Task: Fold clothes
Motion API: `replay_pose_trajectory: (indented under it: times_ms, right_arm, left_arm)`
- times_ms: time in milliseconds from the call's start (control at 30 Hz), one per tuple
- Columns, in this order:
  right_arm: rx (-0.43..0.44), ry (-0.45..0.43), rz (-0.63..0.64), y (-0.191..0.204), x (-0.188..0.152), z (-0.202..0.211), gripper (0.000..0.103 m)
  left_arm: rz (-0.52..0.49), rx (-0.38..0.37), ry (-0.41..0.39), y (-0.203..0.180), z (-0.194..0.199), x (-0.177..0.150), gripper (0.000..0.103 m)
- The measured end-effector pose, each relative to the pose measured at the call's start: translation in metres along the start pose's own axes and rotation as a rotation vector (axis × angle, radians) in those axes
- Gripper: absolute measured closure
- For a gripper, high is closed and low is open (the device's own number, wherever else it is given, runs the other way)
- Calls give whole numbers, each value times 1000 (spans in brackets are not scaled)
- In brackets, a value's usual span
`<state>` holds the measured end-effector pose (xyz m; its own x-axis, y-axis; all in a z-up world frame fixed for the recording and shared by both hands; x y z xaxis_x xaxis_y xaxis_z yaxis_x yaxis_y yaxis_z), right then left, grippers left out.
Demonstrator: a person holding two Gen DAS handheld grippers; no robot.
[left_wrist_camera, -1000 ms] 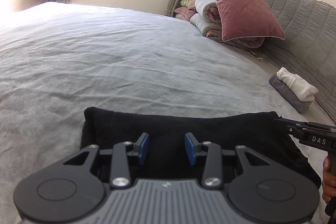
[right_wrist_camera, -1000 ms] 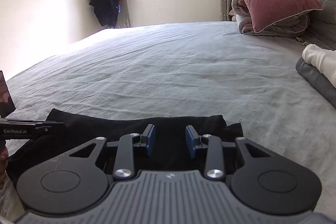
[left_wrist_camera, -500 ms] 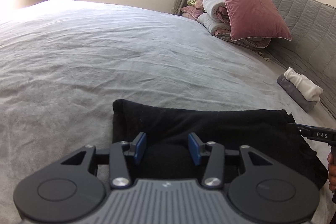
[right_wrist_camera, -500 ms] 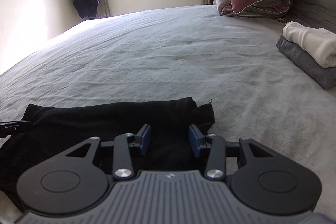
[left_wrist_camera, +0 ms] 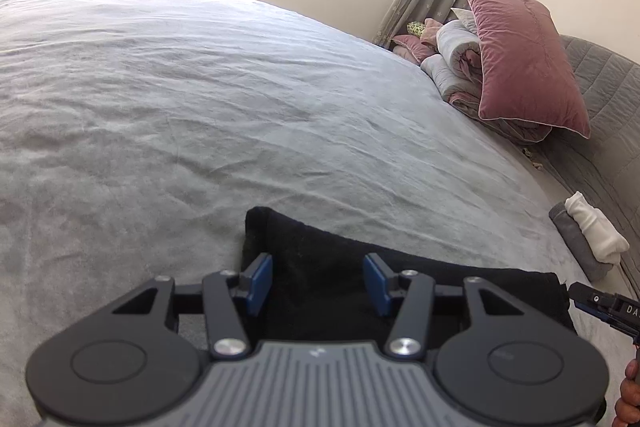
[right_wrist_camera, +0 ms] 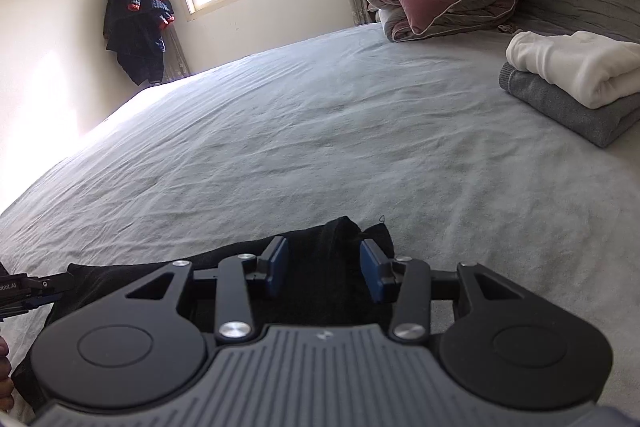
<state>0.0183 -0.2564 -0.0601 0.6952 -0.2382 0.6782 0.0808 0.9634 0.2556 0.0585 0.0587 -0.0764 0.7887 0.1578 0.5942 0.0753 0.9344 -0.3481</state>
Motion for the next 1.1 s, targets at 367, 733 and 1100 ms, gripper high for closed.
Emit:
replay_pose_trajectory:
  times_ms: [367, 733, 1100]
  right_arm:
    - [12, 68, 43, 29, -5, -12, 42]
    - [36, 33, 205, 73, -10, -21, 49]
    - [130, 143, 397, 125, -43, -45, 93]
  left_arm:
    - [132, -96, 96, 41, 22, -5, 37]
    - [184, -279, 180, 50, 18, -19, 25]
    - [105, -322, 242, 28, 12, -34, 28]
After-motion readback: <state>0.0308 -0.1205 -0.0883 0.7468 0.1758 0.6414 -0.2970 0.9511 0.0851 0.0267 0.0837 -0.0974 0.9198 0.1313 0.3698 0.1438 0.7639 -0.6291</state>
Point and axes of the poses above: each gripper's, at about its wrist camera, not at the fingertips, and z roughly against the way its jaws point, y to its left, x to its top, the point moved 10 cm from there along -z, roughly the way its jaws point, and after that the axes turned 13 degrees about y, right-handed, at the moved point
